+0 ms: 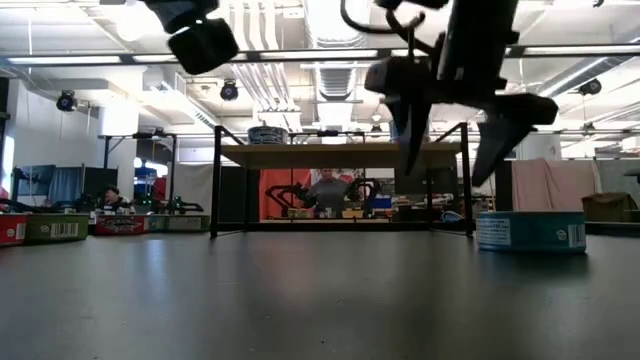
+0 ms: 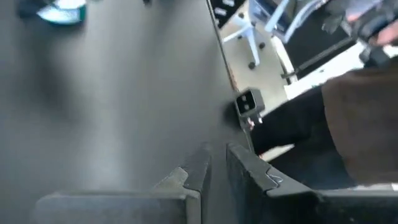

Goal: Stack canned seafood by type on shelf
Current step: Put the bottom green-blue tuna can on the shelf

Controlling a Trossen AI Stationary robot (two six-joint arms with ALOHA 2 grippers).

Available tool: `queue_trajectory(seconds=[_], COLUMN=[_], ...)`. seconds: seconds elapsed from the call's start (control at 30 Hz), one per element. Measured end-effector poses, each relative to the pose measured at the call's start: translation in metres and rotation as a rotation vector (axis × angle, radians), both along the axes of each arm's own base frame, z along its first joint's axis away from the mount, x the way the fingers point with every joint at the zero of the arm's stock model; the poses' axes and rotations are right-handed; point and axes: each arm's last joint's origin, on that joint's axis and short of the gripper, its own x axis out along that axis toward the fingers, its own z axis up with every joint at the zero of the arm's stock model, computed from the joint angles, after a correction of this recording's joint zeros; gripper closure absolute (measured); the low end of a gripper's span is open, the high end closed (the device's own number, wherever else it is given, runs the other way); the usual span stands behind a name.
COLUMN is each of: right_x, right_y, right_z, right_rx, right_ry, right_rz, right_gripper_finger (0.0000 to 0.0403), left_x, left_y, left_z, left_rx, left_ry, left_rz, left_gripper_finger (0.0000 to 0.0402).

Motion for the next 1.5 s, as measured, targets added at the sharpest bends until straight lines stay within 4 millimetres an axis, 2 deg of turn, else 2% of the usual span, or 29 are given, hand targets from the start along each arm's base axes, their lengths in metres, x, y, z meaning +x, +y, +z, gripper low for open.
queue_trajectory(seconds=[0.1, 0.2, 0.3, 0.53, 0.73, 0.9, 1.03, 1.13, 1.23, 1.3, 1.5], right_x=[-0.009, -0.027, -0.044, -0.072, -0.087, -0.075, -0.058, -0.04, -0.028, -0.028, -0.047], right_y=[0.0, -0.003, -0.007, -0.019, -0.016, 0.005, 0.036, 0.059, 0.077, 0.083, 0.074], right_z=[0.006, 0.004, -0.008, -0.037, -0.054, -0.057, -0.042, -0.025, -0.011, -0.006, -0.011], right_rx=[-0.025, -0.048, -0.043, -0.109, -0.088, 0.105, 0.197, 0.229, 0.117, -0.002, -0.171], right_ry=[0.07, 0.222, 0.344, 0.394, 0.474, 0.4, 0.244, 0.071, -0.098, -0.144, 0.049], right_rz=[0.029, 0.016, -0.044, -0.288, -0.281, -0.101, 0.014, 0.204, 0.382, 0.429, 0.449], right_gripper_finger=[0.0003, 0.0003, 0.0003, 0.0003, 0.0003, 0.0003, 0.0003, 0.0003, 0.0003, 0.0003, 0.0003], left_x=[-0.002, -0.002, 0.002, 0.016, 0.02, 0.024, 0.025, 0.024, 0.022, 0.021, 0.01], left_y=[-0.012, -0.022, -0.031, -0.061, -0.079, -0.08, -0.081, -0.08, -0.08, -0.079, -0.085], left_z=[-0.005, -0.013, -0.02, -0.016, -0.029, -0.029, -0.028, -0.029, -0.034, -0.039, -0.055], left_rx=[0.06, 0.128, 0.124, 0.007, -0.023, -0.061, -0.091, -0.09, -0.082, -0.084, -0.133], left_ry=[0.004, 0.021, 0.041, -0.115, -0.078, -0.092, -0.093, -0.085, -0.068, -0.047, 0.06], left_rz=[0.021, 0.07, 0.102, 0.096, 0.11, 0.128, 0.145, 0.154, 0.155, 0.164, 0.202], left_gripper_finger=[0.0367, 0.0367, 0.0367, 0.0367, 0.0367, 0.0367, 0.0367, 0.0367, 0.0367, 0.0367, 0.0367])
